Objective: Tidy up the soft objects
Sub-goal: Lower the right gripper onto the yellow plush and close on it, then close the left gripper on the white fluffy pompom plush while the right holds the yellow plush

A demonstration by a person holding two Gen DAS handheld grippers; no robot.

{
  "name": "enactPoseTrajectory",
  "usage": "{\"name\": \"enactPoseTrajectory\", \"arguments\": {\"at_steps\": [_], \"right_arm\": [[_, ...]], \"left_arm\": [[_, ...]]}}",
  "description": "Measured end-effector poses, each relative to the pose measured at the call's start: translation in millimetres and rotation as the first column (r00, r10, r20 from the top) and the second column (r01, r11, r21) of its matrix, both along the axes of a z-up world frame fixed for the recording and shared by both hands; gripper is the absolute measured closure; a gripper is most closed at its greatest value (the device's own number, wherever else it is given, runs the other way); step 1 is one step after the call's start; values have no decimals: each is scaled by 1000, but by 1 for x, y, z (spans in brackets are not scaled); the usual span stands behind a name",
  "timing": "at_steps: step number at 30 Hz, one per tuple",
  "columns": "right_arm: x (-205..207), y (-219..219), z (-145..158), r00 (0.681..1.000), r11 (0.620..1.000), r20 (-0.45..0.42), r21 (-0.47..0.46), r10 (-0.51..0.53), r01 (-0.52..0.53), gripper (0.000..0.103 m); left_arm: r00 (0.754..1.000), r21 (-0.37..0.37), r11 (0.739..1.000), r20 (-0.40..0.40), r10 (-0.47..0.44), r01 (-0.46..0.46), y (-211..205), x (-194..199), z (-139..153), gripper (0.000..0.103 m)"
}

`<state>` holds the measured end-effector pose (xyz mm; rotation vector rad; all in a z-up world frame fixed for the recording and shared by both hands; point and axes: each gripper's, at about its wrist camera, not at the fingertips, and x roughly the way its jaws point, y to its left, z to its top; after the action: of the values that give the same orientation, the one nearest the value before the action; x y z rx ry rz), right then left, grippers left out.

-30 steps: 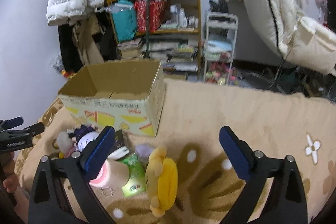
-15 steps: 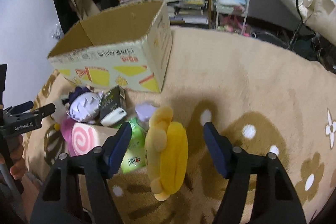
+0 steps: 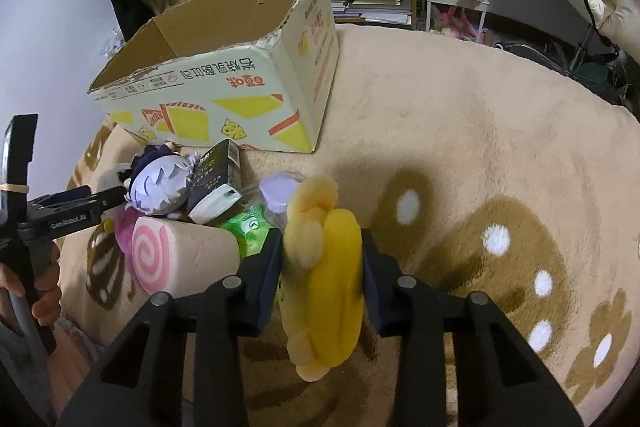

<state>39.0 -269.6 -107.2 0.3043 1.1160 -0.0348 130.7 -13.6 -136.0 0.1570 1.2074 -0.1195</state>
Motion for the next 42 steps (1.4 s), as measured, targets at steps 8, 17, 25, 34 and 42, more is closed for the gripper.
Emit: {"name": "enactPoseTrajectory", "arguments": {"at_steps": [8,17,25,34,42], "right_arm": [[2,8,5,999,999,22,-42,36,-35,66],[1,6,10,998,998,54,-51,36,-33,68],[-11,7,29,990,996,136,-83,28,-17,68],[-25,12,54,964,993,266,-120,25,7,68],[-40,12,80,922,989,387,-146,22,37,68]], "left_arm": [[1000,-30,1000,-1,6,-6,-2,1,-7,60],[999,-19,999,45,-29,30,-9,-8,-2,79],[987,-8,1000,163,-1,3,-2,-34,29,80],[943,-31,998,330,-42,56,-2,-66,67,81],[890,-76,991,452,-64,109,4,-91,100,81]]}}
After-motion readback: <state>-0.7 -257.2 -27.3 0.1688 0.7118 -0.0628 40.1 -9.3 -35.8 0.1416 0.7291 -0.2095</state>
